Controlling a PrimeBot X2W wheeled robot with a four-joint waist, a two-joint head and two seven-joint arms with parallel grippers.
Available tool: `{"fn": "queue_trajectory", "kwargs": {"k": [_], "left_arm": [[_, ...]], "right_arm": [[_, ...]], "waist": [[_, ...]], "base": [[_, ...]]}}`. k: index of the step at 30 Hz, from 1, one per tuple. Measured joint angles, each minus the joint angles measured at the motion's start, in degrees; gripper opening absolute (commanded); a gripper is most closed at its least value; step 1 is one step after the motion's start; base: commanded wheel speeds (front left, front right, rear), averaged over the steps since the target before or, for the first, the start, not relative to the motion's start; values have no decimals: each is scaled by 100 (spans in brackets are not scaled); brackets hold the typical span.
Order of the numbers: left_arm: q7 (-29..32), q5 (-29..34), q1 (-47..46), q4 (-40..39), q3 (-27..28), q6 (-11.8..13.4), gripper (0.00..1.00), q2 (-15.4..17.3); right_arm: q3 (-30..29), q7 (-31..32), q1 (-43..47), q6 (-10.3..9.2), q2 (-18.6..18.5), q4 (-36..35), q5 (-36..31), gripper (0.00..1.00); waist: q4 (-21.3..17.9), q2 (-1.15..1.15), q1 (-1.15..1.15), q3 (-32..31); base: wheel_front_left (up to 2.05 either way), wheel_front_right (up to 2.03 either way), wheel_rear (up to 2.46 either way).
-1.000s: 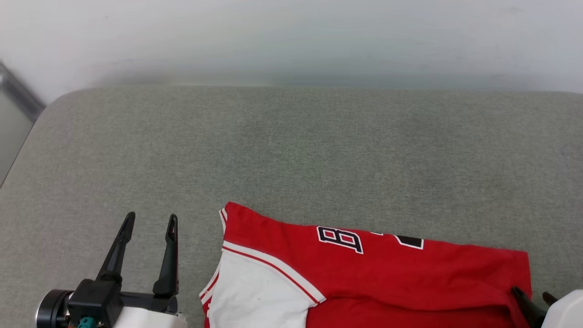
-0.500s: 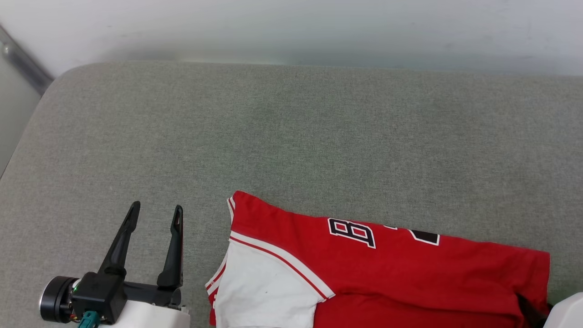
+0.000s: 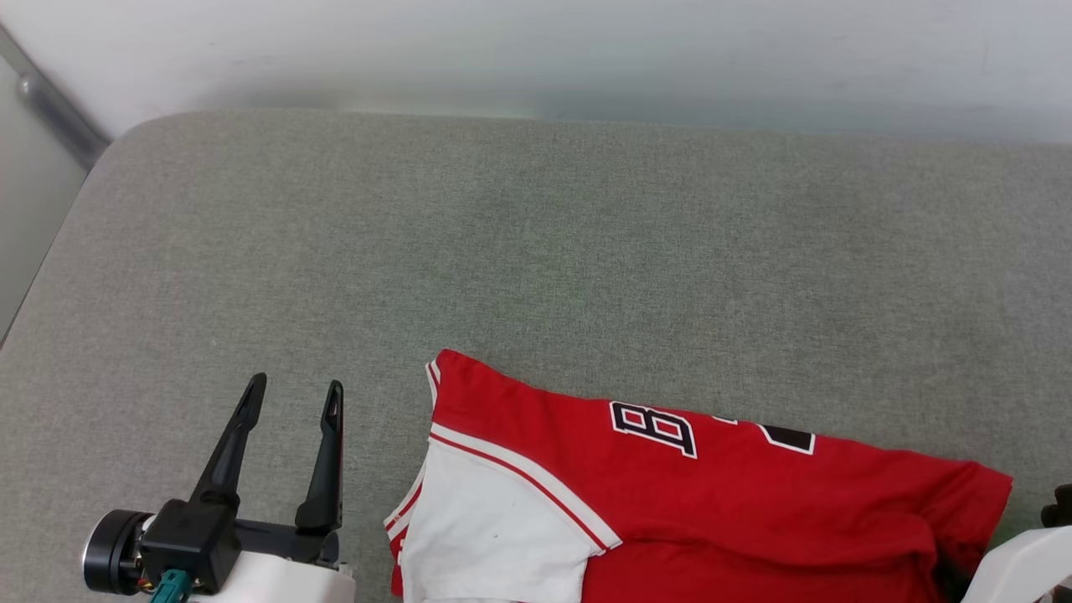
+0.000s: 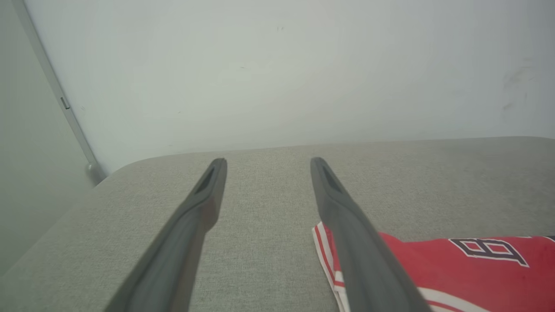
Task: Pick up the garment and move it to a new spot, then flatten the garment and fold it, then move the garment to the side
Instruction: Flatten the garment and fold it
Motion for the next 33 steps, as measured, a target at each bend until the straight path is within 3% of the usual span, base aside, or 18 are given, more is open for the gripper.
{"fn": "queue_trajectory", "kwargs": {"k": [11,22,28,33], "left_arm": [[0,77,27,31,75,-78,100,-77],[0,107,79,87,81,-116,100,-85],[0,105,171,136,74,-124,100,-69],[0,105,281,196,76,-130,100,-68]], "right_arm": [[-187,-478,-94,58,-108,133,-123,0],[-846,-711,-224,53,-722,324,-614,0],[-548,-501,-163,51,-681,-162,-493,0],[30,-7,62,51,-519,-906,-337,0]], "waist": [[-52,0,0,-142],[-164,0,1,-315],[-218,0,0,-520],[-258,0,0,-712]], "base": [[0,0,0],[0,0,0],[0,0,0],[0,0,0]]}}
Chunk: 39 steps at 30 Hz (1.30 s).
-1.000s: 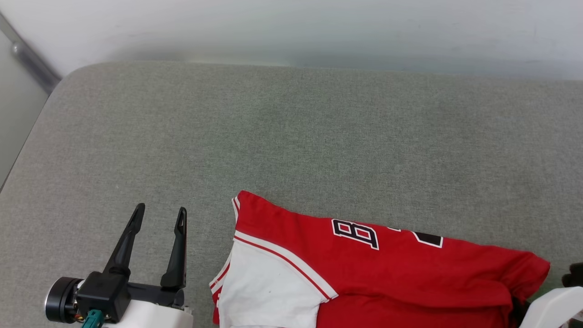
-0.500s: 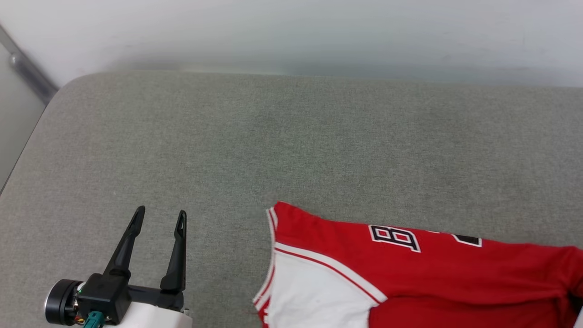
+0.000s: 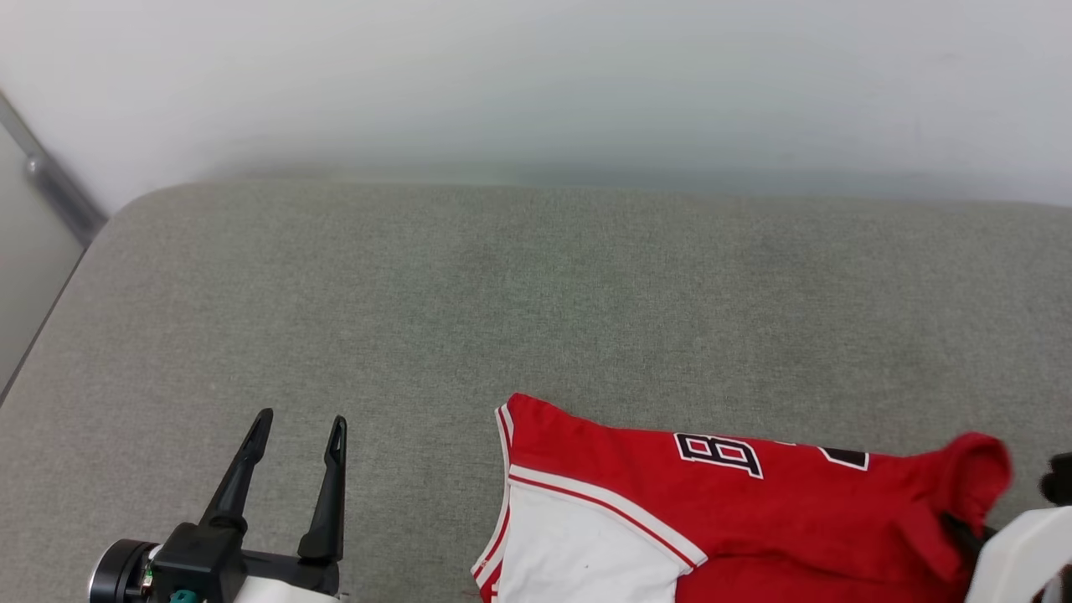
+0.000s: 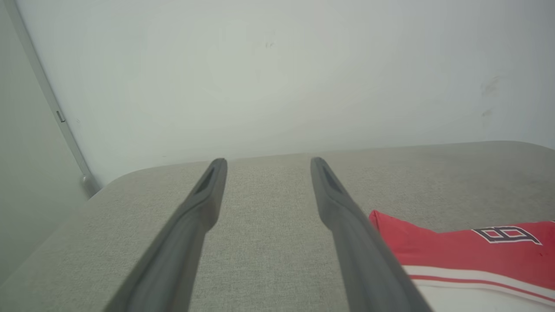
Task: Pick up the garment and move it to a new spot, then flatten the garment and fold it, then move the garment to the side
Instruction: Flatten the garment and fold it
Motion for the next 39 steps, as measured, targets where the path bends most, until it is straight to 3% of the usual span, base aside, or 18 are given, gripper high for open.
{"fn": "queue_trajectory", "kwargs": {"k": [8,14,32,33,34,35,39], "left_arm": [[-8,-226,23,1,49,-1,100,-101],[-8,-309,24,-27,86,-1,100,-123],[-14,-589,-131,-7,24,-1,100,-129],[-14,-591,-132,-3,27,-1,100,-129],[-14,-591,-134,2,23,-1,100,-126],[-14,-591,-136,9,22,-1,100,-126],[-14,-589,-142,36,29,-1,100,-114]], "right_arm": [[887,668,250,-1,588,-1195,361,0],[1569,945,254,-1,989,-1413,725,0],[2837,-201,-860,-1,1067,311,1610,0],[2883,-274,-895,-1,1068,410,1631,7],[2927,-345,-928,-1,1068,513,1628,43],[2972,-414,-968,-1,1066,615,1602,100],[3444,-563,-1107,-2,1057,713,1703,100]], "waist": [[89,0,0,-171],[217,0,0,-186],[716,0,0,60],[731,0,0,72],[743,0,0,83],[753,0,0,94],[760,0,0,104]], "base": [[0,0,0],[0,0,0],[0,0,0],[0,0,0],[0,0,0],[0,0,0],[0,0,0]]}}
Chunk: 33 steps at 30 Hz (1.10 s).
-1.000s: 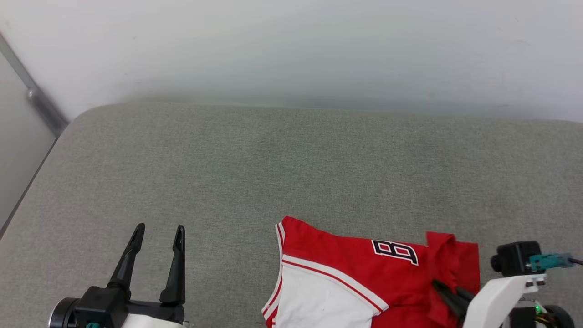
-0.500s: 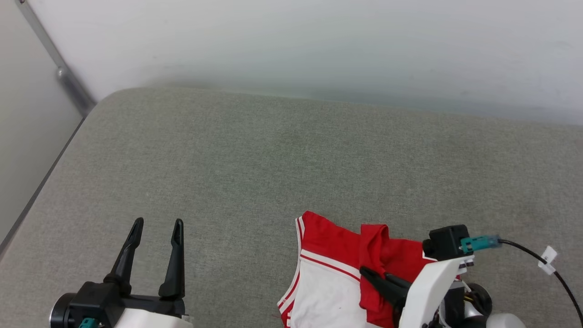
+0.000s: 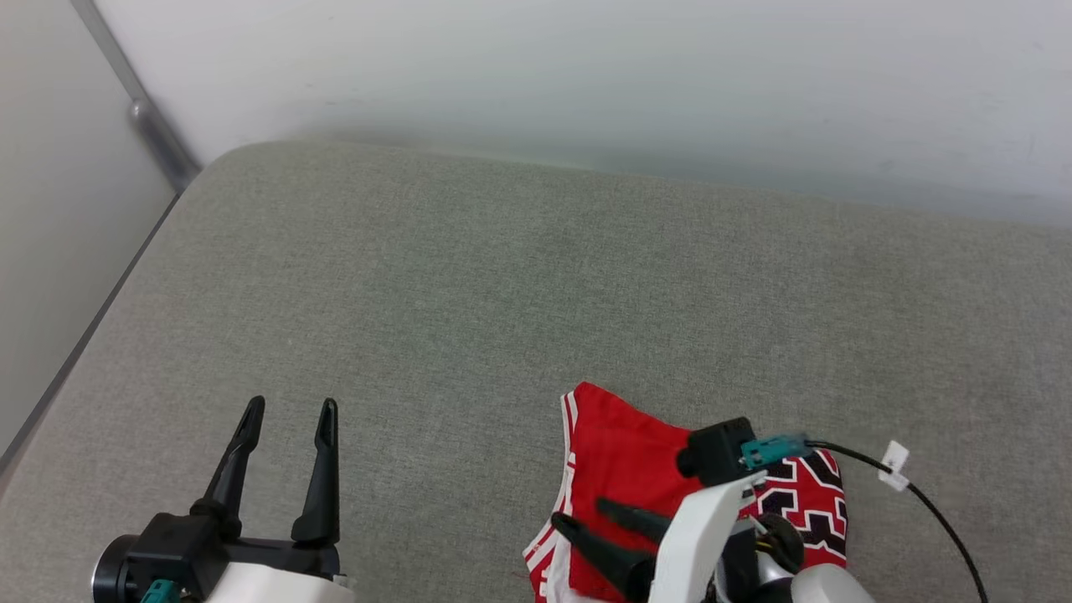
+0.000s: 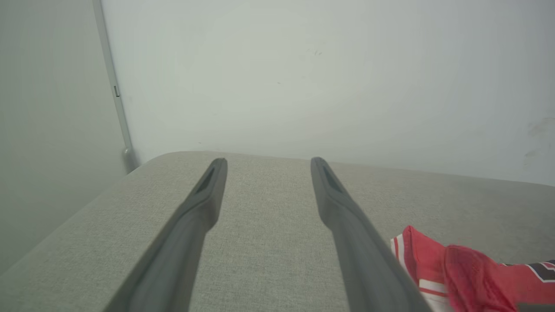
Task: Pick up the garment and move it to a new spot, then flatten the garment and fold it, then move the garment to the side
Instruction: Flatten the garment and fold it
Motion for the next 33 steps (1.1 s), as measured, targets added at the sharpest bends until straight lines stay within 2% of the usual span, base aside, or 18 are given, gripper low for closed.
{"fn": "queue_trajectory", "kwargs": {"k": [4,12,14,17,21,25,33], "left_arm": [[0,0,-9,-19,57,0,100,15],[-1,0,-10,-27,33,0,100,37],[-1,0,-12,-25,8,0,100,34],[-1,-15,-23,-25,9,0,100,34],[-1,-14,-82,-26,0,0,100,19],[-1,-14,-132,-18,-37,0,100,10],[-1,-15,-157,-34,-119,0,100,-3]], "right_arm": [[383,-105,-98,1,32,-224,97,100],[11,-363,-429,0,7,-500,-805,100],[-149,-558,-571,1,-138,-592,-1140,100],[-286,-924,-731,1,-672,-661,-1720,100],[-751,-1535,-847,2,-1160,-620,-2297,100],[-1300,-2132,-823,1,-1485,-556,-2718,100],[-2197,-3100,-71,1,-1373,-1045,-2780,100]], "waist": [[-47,0,0,-22],[-292,0,0,-126],[-376,0,0,-137],[-515,0,0,-140],[-705,0,0,-129],[-868,0,0,-118],[-1080,0,0,-92]], "base": [[0,0,0],[0,0,0],[0,0,0],[0,0,0],[0,0,0],[0,0,0],[0,0,0]]}}
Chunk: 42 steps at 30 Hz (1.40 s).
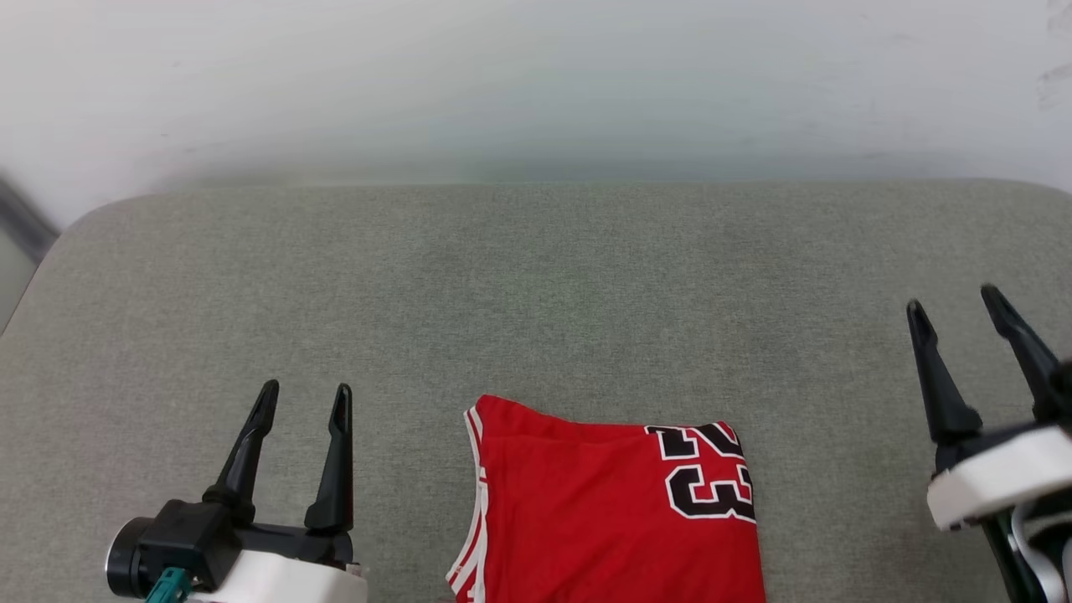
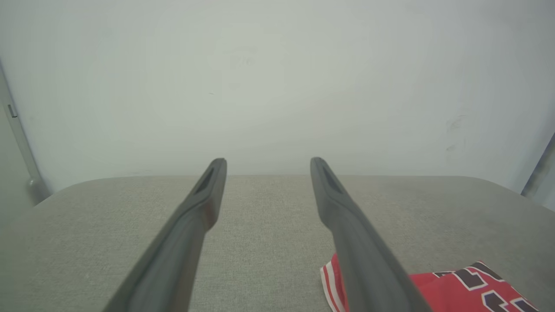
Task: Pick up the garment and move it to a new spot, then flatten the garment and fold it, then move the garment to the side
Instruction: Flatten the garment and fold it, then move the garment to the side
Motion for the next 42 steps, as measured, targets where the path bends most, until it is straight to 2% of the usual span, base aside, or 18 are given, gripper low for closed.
{"fn": "queue_trajectory", "kwargs": {"k": [4,14,29,33,39,42], "left_arm": [[0,-3,46,-2,-46,0,100,13],[0,-1,207,-92,-65,-1,100,-1],[0,9,287,-101,-127,0,100,32],[0,44,257,-101,-203,0,100,64],[0,42,163,-98,-220,0,100,54],[0,42,118,-70,-240,-1,100,48]], "right_arm": [[-253,-303,531,0,272,-325,44,100],[-229,-572,1188,0,797,-756,2,100],[-41,-358,1393,0,880,-754,-94,100],[140,285,1482,0,683,-812,165,100],[634,2186,1571,0,43,-1100,717,100],[713,3129,1511,0,-63,-1236,1017,100]], "waist": [[-43,0,0,20],[-38,0,0,-62],[28,0,0,-177],[65,0,-1,-92],[147,0,0,104],[192,0,0,221]], "base": [[0,0,0],[0,0,0],[0,0,0],[0,0,0],[0,0,0],[0,0,0]]}}
